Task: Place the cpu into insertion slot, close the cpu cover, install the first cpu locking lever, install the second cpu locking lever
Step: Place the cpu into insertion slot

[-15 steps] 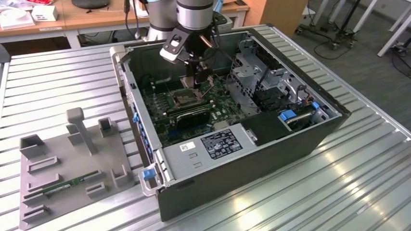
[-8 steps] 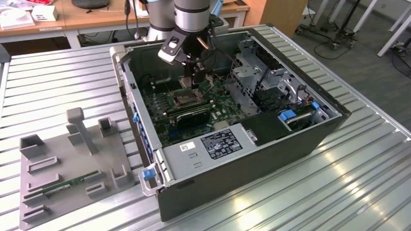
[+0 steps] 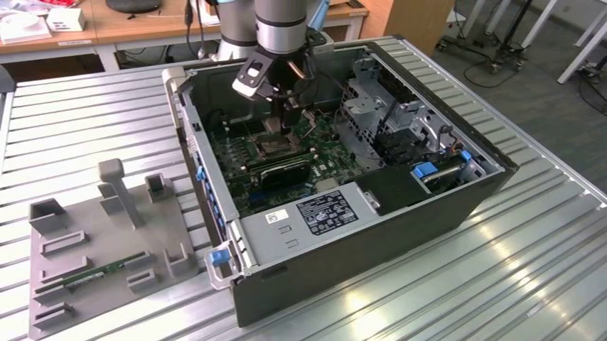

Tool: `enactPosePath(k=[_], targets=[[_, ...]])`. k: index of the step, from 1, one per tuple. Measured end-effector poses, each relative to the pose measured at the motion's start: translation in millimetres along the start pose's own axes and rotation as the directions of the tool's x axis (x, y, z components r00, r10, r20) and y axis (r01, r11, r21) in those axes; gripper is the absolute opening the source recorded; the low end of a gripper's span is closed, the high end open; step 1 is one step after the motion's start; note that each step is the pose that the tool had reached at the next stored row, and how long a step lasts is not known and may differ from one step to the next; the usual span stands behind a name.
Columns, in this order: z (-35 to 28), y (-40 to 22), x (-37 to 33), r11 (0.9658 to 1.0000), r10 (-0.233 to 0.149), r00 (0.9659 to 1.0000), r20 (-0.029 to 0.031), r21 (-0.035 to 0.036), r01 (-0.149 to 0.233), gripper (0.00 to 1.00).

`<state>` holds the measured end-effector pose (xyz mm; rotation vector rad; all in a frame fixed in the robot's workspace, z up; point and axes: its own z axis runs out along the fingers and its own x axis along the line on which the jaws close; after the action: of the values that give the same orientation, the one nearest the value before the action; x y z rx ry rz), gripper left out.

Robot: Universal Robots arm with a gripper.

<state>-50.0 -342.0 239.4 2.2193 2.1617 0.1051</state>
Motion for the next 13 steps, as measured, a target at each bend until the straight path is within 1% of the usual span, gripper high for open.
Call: enactPosePath(k=[3, 9, 11, 13], targets=[[5.0, -0.4, 0.0, 1.0, 0.0, 1.0, 0.0, 0.0008, 0.0, 0.54], [5.9, -0.5, 0.0, 1.0, 0.0, 1.0, -0.0002, 0.0008, 0.0, 0.54], [7.9, -0.7, -0.1, 1.0, 0.0, 1.0, -0.0002, 0.0008, 0.0, 0.54], [11.2, -1.1, -0.2, 1.0, -0.001, 1.0, -0.0001, 0.0009, 0.001, 0.54]])
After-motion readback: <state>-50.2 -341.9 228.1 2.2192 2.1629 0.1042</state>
